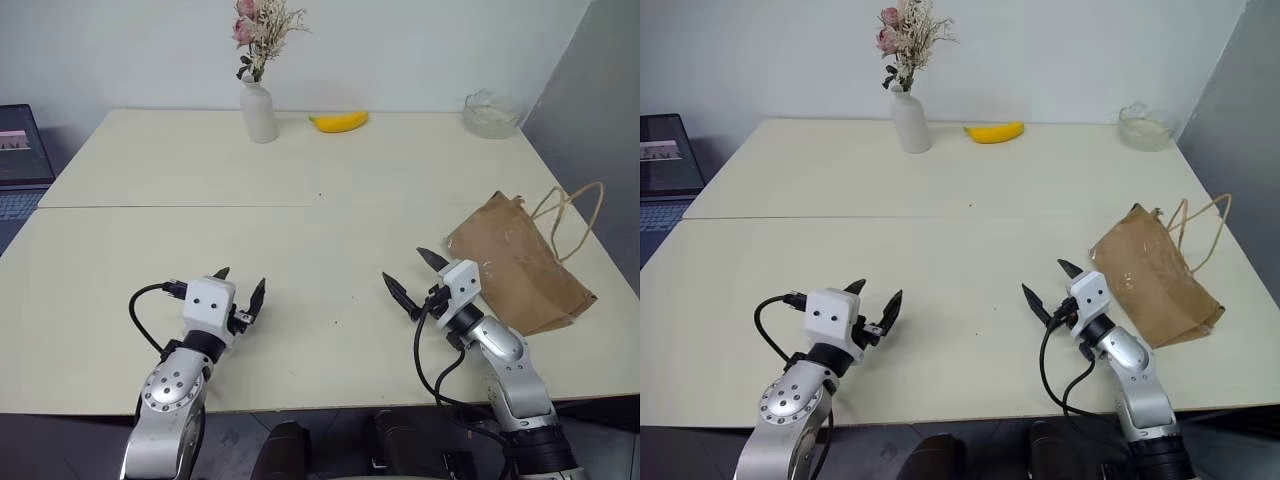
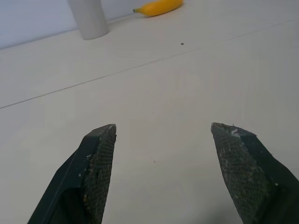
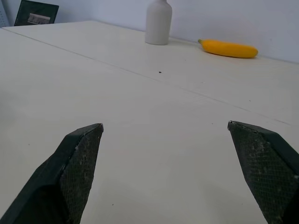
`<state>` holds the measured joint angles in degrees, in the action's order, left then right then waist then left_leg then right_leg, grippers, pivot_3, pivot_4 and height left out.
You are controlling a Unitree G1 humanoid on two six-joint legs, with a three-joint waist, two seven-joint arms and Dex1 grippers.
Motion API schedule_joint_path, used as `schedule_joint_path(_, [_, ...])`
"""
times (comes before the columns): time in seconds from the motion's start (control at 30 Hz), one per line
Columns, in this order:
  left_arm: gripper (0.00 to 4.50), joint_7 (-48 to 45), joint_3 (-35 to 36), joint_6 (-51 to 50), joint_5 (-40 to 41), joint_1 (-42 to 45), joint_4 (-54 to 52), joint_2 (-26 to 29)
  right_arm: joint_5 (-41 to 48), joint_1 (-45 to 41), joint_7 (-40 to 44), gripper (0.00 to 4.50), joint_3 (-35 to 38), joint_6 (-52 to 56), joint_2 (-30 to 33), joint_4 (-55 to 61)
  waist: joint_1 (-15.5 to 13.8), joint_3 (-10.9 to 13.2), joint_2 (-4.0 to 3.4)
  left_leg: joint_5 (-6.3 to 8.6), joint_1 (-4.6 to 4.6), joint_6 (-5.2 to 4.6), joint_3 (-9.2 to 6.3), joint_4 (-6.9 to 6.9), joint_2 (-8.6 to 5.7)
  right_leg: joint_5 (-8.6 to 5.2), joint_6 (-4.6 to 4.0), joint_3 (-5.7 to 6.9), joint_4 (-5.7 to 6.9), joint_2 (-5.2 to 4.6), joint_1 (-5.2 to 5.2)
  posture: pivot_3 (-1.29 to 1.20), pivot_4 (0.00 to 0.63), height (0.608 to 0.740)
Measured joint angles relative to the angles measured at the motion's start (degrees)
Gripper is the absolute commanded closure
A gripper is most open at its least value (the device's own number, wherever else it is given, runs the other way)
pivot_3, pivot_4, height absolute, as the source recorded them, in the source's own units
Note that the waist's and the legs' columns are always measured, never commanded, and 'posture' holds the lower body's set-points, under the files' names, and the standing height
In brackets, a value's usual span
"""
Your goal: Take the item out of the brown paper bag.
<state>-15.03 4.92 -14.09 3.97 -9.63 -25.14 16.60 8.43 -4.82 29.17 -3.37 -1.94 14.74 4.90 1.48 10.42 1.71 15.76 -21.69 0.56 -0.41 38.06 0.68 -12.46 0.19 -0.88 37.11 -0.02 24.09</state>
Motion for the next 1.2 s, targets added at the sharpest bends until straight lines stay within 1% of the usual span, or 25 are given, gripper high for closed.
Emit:
schedule_joint_path(0.53, [1.10,-0.88,-2.25,2.41,-2.13,-0.64,0.01,1.43,-0.47,1.21,-0.25,0.00,-0.11,-0.01,0.55,-0.79,0.00,0.00,0.00,0.00,0.00,0.00,0.02,0.00,0.00,0.00,0.00,-0.01,0.00,0.00,0.00,0.00,0.150,0.740])
schedule_joint_path(1.0, [1.10,-1.94,-2.40,3.34,-2.41,0.87,0.04,1.90,-0.49,1.01,-0.22,0.00,-0.25,-0.15,-0.08,-1.31,0.01,0.00,0.00,0.00,0.00,0.00,0.02,0.00,0.00,0.00,0.00,-0.01,-0.01,0.00,0.00,0.00,0.150,0.740])
schedule_joint_path(1.1, [1.10,-2.69,-2.41,3.15,-1.67,0.88,-0.07,2.04,-0.51,0.95,-0.06,0.00,-0.25,-0.18,-0.01,-1.28,0.01,0.00,0.00,0.00,0.00,0.00,0.02,0.00,0.00,0.00,0.00,-0.01,-0.01,0.00,0.00,0.00,0.150,0.740])
schedule_joint_path(1.2, [1.10,-5.63,-2.39,2.48,0.96,1.72,-0.31,3.02,-0.53,1.58,0.05,0.00,-0.16,-0.19,0.62,0.04,-0.04,0.00,0.00,0.00,-0.01,0.00,0.01,0.00,0.00,0.00,-0.01,0.01,-0.01,0.00,0.00,0.00,0.150,0.740])
